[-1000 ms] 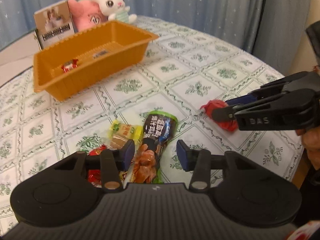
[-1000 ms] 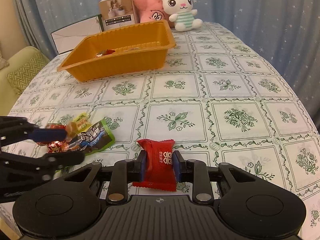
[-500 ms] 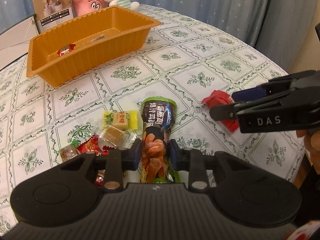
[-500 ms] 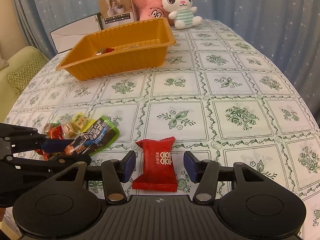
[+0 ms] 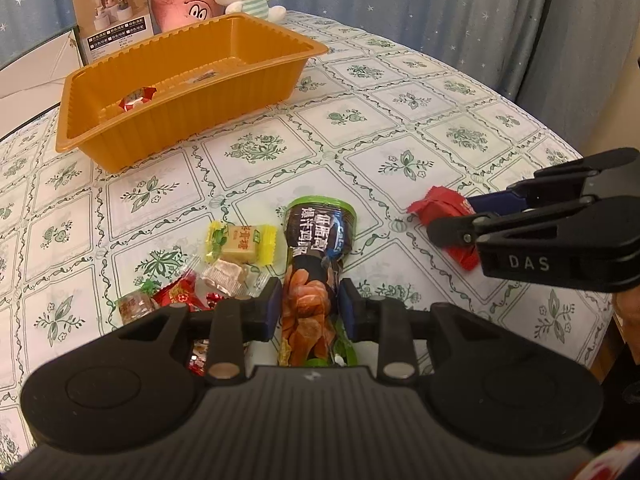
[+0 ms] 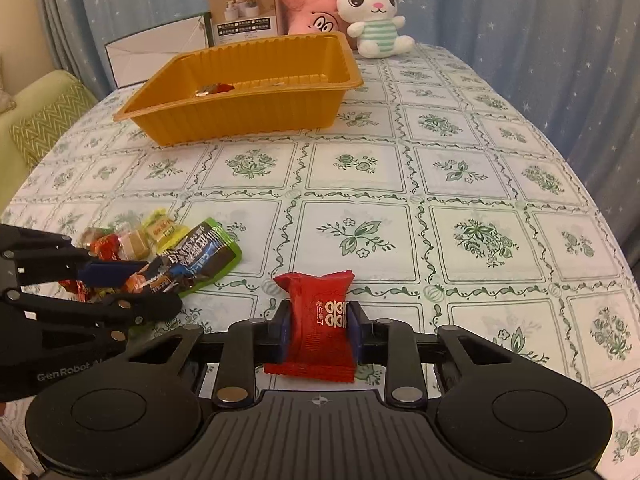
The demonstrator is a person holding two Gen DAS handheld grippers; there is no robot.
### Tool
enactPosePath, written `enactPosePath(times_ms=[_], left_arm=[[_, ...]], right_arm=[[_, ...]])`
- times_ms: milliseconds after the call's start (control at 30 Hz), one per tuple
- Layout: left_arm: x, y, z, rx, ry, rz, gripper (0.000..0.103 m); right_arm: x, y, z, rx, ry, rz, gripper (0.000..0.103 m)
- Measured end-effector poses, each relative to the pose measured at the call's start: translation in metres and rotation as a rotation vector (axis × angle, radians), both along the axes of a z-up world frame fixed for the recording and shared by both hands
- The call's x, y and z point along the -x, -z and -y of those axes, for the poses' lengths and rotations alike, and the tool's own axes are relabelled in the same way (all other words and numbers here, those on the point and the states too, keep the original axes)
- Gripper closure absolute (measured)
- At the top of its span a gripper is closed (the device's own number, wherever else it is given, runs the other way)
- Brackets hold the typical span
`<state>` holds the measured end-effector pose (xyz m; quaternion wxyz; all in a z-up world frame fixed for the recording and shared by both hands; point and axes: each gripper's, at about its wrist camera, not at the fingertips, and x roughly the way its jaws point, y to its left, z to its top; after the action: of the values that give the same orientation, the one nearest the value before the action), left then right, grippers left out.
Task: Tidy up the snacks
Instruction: 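Carry both snacks into the orange tray and open both tools to release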
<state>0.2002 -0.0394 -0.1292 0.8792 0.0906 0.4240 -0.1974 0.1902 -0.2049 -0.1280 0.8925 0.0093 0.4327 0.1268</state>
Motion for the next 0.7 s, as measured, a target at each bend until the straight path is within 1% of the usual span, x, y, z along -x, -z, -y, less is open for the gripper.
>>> enactPosePath(times_ms=[200, 300, 500, 700], left_arm=[[0.003, 0.0, 0.004, -0.011, -0.004, 0.013, 0.077], [0.004, -0.001, 0.003, 0.014, -0.014, 0.006, 0.077], [0.006, -0.012, 0.002, 0.054, -0.048, 0.034, 0.077], [0.003, -0.028, -0.005, 0.104, -0.118, 0.055, 0.077]], right_arm=[[0.001, -0.006, 0.001, -0.011, 0.012, 0.031, 0.076], [0.0, -0.011, 0.004, -0.028, 0.028, 0.04, 0.076], [0.0, -0.019, 0.01, -0.059, 0.072, 0.063, 0.076], [-0.002, -0.027, 0.012, -0.081, 0.085, 0.081, 0.076]])
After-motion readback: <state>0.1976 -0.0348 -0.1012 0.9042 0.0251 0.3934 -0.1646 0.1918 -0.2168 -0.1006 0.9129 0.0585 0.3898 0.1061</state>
